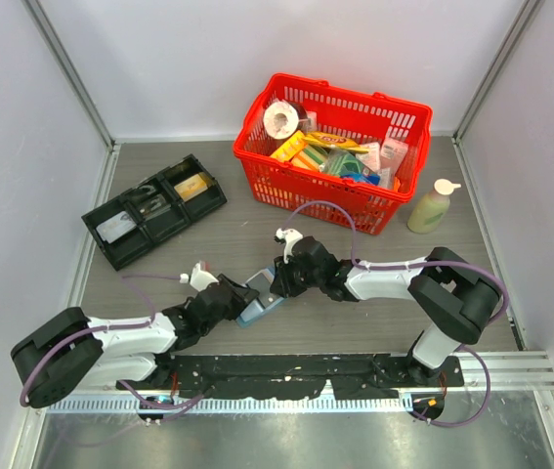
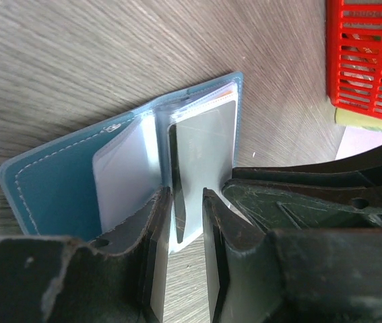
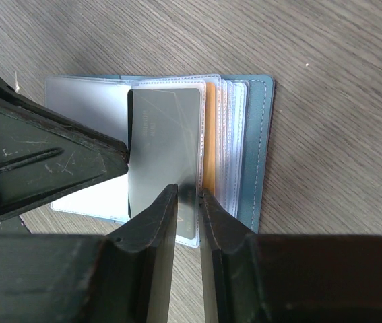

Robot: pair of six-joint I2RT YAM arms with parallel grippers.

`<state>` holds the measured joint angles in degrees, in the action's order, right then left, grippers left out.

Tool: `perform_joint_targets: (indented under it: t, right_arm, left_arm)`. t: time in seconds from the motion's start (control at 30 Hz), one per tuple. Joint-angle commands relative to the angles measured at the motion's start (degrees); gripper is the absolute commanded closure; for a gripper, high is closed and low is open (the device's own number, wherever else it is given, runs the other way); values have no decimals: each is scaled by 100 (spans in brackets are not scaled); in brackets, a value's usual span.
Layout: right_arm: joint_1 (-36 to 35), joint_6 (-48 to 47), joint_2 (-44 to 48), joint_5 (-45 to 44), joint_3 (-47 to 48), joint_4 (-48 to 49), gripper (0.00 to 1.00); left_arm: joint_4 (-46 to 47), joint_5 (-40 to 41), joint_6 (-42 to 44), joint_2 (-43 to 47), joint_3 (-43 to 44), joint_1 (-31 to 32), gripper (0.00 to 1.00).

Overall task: Take the credit cards out of the card holder
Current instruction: Remove the credit card from the card holder.

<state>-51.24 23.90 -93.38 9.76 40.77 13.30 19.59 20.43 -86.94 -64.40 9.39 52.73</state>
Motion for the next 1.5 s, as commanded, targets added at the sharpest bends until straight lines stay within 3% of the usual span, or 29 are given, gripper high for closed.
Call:
perform_joint_targets:
  t: [0.0, 0.23, 0.5, 0.63, 0.73, 0.87, 0.93, 1.17, 1.3, 1.47]
  right_arm:
    - [-8, -52, -22, -18, -105, -47, 76]
    - [0, -52, -40, 0, -105, -47, 76]
    - [9, -52, -66, 17, -96, -47, 76]
    - [9, -52, -66, 8, -87, -117, 76]
    - [35, -61, -110, 8, -70, -178, 84]
    - [88, -26, -154, 26, -61, -249, 97]
    - [106, -26, -154, 26, -52, -275, 98]
    - [106, -52, 179, -97, 185, -556, 97]
    - [97, -43, 321, 52, 387, -513, 86]
    - [106, 246, 172, 764, 546, 40, 82]
  left_arm:
    - [212, 5, -359, 15, -191, -17, 71]
    - [44, -30, -271, 24, -95, -26, 69]
    - [975, -170, -69, -318, -148, -17, 82]
    - [1125, -197, -166, -337, -218, -17, 92]
    - [942, -136, -210, -179, -244, -17, 99]
    - [678, -100, -227, 85, -253, -17, 100]
    - [581, -74, -236, 191, -262, -17, 100]
    - [370, -100, -245, 235, -279, -17, 100]
    - [361, -153, -254, 191, -288, -17, 100]
    - [396, -179, -245, 121, -288, -26, 100]
